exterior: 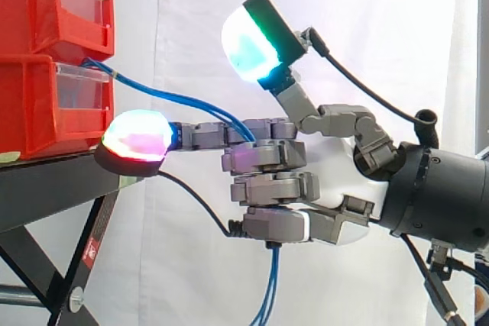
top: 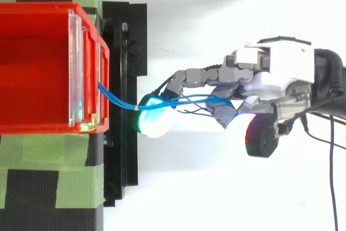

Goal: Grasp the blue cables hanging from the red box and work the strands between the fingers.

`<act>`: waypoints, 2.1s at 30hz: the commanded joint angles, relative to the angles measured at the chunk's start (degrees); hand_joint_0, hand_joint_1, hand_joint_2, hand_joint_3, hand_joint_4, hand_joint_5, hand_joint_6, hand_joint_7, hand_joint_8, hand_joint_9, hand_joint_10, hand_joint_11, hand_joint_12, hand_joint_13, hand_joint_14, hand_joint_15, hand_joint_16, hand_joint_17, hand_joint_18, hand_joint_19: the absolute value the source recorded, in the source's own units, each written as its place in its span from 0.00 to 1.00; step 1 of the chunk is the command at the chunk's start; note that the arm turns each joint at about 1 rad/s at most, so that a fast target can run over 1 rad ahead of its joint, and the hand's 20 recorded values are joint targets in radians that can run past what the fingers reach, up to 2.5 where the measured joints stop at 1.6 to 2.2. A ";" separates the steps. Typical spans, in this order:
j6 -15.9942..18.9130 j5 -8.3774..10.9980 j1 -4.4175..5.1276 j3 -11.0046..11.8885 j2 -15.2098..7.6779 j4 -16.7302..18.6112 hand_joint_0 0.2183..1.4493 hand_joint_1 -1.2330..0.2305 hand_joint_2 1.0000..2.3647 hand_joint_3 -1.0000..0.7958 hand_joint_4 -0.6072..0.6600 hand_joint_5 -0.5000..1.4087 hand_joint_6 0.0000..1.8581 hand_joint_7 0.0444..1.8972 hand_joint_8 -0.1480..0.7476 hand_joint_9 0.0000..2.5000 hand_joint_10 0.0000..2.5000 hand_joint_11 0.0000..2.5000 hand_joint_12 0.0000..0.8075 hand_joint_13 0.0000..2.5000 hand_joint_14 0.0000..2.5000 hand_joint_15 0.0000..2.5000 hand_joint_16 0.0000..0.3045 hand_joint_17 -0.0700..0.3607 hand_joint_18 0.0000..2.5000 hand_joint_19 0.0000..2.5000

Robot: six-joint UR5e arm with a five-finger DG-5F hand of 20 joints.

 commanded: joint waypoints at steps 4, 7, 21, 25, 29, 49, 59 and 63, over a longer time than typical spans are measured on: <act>1.53 2.79 0.18 0.66 0.72 -5.80 0.44 0.42 0.00 0.00 0.71 0.36 0.01 0.55 0.61 0.37 1.00 0.96 0.62 0.52 1.00 0.61 0.22 0.51 0.73 0.37; 1.71 3.58 0.44 0.75 0.81 -6.06 0.45 0.42 0.00 0.00 0.70 0.37 0.01 0.55 0.62 0.37 1.00 0.97 0.62 0.52 1.00 0.60 0.21 0.50 0.73 0.37; 3.82 8.94 1.50 5.06 0.72 -15.99 0.45 0.41 0.00 0.00 0.69 0.40 0.01 0.58 0.64 0.39 1.00 1.00 0.61 0.51 1.00 0.66 0.20 0.48 0.73 0.42; 4.00 8.76 1.67 5.94 0.81 -19.60 0.45 0.42 0.00 0.00 0.71 0.41 0.01 0.58 0.66 0.41 1.00 1.00 0.66 0.56 1.00 0.69 0.20 0.49 0.71 0.34; 3.73 8.85 1.93 6.02 0.72 -19.51 0.45 0.43 0.00 0.00 0.71 0.41 0.01 0.58 0.67 0.42 1.00 1.00 0.68 0.58 1.00 0.69 0.21 0.50 0.72 0.31; 1.36 8.76 2.46 7.08 0.72 -20.39 0.44 0.44 0.00 0.00 0.71 0.40 0.01 0.58 0.67 0.42 1.00 1.00 0.67 0.57 1.00 0.69 0.21 0.50 0.71 0.31; 1.36 8.76 2.46 7.08 0.72 -20.39 0.45 0.45 0.00 0.00 0.71 0.40 0.01 0.58 0.67 0.42 1.00 1.00 0.66 0.56 1.00 0.69 0.21 0.50 0.70 0.31; 1.36 8.76 2.46 7.08 0.72 -20.39 0.45 0.45 0.00 0.00 0.71 0.40 0.01 0.58 0.66 0.41 1.00 1.00 0.67 0.56 1.00 0.69 0.21 0.50 0.70 0.31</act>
